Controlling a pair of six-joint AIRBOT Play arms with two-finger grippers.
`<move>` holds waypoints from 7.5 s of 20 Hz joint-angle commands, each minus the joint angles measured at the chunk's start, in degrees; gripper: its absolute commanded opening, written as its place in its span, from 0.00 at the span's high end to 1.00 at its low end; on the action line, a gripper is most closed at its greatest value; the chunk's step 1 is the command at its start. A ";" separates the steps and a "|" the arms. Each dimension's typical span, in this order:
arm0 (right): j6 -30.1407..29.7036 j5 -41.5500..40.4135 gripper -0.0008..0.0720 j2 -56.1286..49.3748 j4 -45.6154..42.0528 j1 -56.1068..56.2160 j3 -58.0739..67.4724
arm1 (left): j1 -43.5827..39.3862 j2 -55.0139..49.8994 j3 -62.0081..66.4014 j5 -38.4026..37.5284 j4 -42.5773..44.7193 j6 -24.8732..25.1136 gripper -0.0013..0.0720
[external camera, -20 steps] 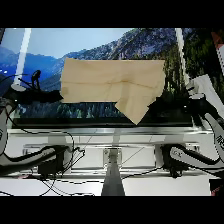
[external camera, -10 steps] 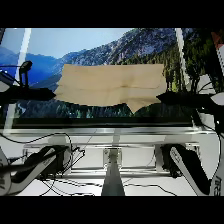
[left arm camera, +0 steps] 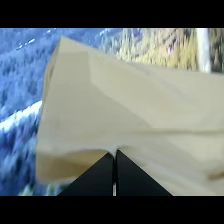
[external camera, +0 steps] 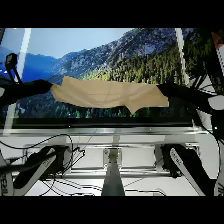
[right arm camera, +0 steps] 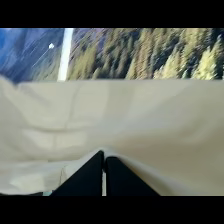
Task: Fold the clothes and pants, and hang the long-sleeved shirts on hangers.
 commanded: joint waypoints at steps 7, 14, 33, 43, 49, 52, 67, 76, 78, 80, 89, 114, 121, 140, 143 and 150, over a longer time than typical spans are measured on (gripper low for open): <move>6.75 -34.36 0.97 -24.79 7.04 3.78 1.33 | -3.89 -27.02 0.24 20.76 -34.07 5.33 0.96; 6.58 -32.33 0.12 -25.81 7.30 3.80 1.49 | -4.04 -29.07 0.68 17.70 -34.73 11.17 0.31; 6.16 -26.60 0.12 -22.32 -2.91 3.76 5.66 | -3.02 -33.62 13.46 -2.86 9.27 0.76 0.18; -5.86 -23.34 0.97 -22.75 -2.95 12.68 5.90 | -6.67 -35.91 14.49 -3.06 -4.85 17.77 0.96; -3.39 -23.85 0.97 -30.34 -2.80 28.41 16.26 | -6.73 -19.74 22.03 -13.20 -4.85 9.81 0.96; 1.18 -20.76 0.97 -40.26 -2.78 35.60 26.25 | -6.71 -10.27 23.30 -19.67 -4.85 6.58 0.96; 13.62 0.59 0.97 -58.88 -21.24 38.38 54.82 | -12.20 -4.22 23.21 -18.36 -10.03 5.20 0.96; 12.48 21.00 0.97 -46.27 -30.91 9.14 54.80 | -45.13 -27.04 23.45 10.58 -25.29 4.70 0.96; 12.13 24.48 0.97 -45.70 -32.96 3.52 54.80 | -51.01 -30.91 24.22 18.73 -31.91 6.64 0.96; 12.13 27.06 0.97 -45.70 -33.66 -1.33 54.45 | -55.65 -34.03 26.12 25.09 -32.94 7.06 0.96; 2.43 26.21 0.76 -45.92 -25.62 -11.98 35.43 | -56.30 -35.43 26.97 24.92 -28.35 7.43 0.01; -2.29 -0.61 0.97 -45.86 1.46 16.04 18.62 | -34.01 -29.35 26.99 -12.57 55.78 -23.91 0.51; 14.10 -1.88 0.97 -35.58 -16.31 6.34 28.17 | -23.74 -19.04 26.99 -12.66 56.48 -30.80 0.62; 32.30 29.64 0.97 -12.59 -49.66 -51.34 22.43 | -22.38 -14.32 26.95 -12.63 49.96 -31.21 0.62; 31.61 31.12 0.97 -12.48 -53.02 -55.65 22.43 | -22.38 -14.32 26.95 -12.61 50.01 -31.19 0.62; 32.28 27.43 0.03 -12.50 -52.63 -59.04 22.43 | -22.38 -14.32 26.95 -12.63 50.01 -31.19 0.62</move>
